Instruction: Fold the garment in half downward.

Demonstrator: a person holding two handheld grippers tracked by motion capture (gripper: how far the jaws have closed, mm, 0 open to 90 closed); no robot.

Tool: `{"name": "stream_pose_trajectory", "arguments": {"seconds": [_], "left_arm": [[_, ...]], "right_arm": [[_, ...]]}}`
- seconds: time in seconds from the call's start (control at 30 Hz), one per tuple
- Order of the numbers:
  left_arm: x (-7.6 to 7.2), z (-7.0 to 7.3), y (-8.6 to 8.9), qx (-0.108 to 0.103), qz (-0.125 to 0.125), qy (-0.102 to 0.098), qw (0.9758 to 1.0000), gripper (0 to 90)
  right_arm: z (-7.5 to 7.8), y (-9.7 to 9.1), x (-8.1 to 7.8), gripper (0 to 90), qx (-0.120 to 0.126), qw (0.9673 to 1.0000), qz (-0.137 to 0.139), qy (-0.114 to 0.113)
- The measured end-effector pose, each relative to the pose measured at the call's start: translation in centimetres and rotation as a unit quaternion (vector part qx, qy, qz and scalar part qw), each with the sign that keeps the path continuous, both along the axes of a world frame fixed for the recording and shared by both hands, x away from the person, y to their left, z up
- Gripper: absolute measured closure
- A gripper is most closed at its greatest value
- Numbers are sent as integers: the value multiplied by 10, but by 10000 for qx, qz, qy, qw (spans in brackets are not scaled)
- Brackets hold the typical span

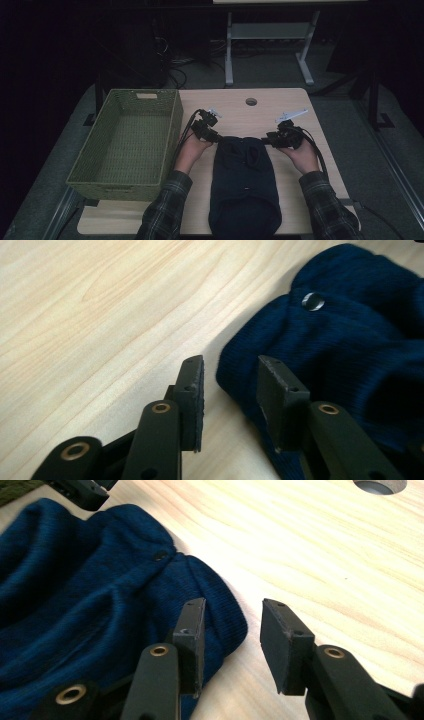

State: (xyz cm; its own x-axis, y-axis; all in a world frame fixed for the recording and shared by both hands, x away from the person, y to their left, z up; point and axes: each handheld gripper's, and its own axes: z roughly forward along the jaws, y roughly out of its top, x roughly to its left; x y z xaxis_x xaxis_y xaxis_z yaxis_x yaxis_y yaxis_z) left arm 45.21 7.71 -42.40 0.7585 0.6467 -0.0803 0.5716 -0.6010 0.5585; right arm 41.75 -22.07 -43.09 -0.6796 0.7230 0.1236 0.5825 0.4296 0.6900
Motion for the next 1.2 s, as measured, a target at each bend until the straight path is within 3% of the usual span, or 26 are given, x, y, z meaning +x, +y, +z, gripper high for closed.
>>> {"name": "stream_pose_trajectory", "arguments": {"seconds": [0.13,0.4,0.57,0.67,0.9,1.1,1.2], "left_arm": [[4,-5,-1,-118,7,39,9999,583],[9,-18,-6,96,-84,214,9997,543],[11,-24,-4,115,-190,307,9993,543],[10,-24,-6,132,-299,320,9990,580],[11,-27,-6,-80,-339,531,9980,734],[7,-23,-9,111,-344,390,9986,806],[4,-18,-8,154,-319,230,9991,815]], "right_arm": [[-11,0,6,617,76,9999,-6,108],[-27,6,14,598,47,9997,33,232],[-36,10,16,567,-12,9994,139,316],[-37,9,17,578,45,9993,166,334],[-38,10,17,743,111,9988,253,409],[-36,12,16,806,85,9987,230,447],[-32,14,16,814,-100,9990,257,350]]}}
